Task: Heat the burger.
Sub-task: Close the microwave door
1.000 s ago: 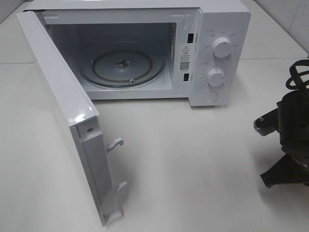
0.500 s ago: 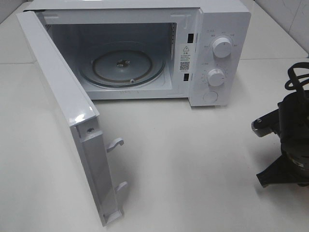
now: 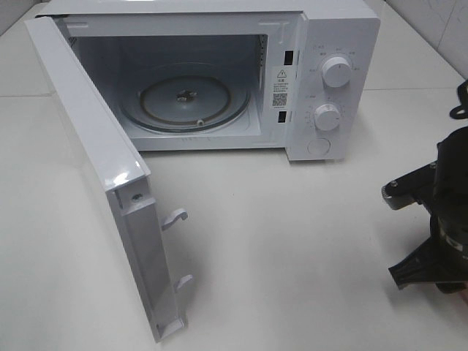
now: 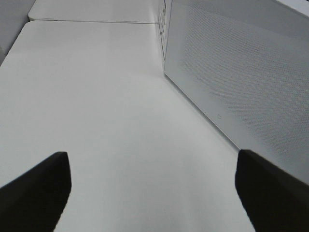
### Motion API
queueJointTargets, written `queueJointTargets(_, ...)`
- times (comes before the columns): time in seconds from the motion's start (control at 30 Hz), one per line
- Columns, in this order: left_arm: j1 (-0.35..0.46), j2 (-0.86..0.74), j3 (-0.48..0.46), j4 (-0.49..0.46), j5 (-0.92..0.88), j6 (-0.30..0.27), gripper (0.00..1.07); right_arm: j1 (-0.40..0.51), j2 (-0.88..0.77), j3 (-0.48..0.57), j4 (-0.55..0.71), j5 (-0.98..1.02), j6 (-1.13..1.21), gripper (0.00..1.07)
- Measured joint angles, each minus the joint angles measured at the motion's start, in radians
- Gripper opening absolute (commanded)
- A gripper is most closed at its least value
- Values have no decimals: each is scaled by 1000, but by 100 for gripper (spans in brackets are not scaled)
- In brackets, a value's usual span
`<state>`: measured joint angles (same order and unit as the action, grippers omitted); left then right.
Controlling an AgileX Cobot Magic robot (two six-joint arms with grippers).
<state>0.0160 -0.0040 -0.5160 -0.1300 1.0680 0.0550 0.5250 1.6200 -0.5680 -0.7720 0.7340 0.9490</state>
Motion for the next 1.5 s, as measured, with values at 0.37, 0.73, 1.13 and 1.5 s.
queueJointTargets(0.37,0,0,0,0,0,0,84,0,-348,1,222,-45,-365,74)
queueJointTargets(0.73,0,0,0,0,0,0,84,0,-593,1,551,32,-758,86)
queueJointTargets(1.13,0,0,0,0,0,0,84,0,-895,1,621,230,-856,83)
queueJointTargets(1.5,0,0,0,0,0,0,84,0,-1156,1,639,344,-856,80)
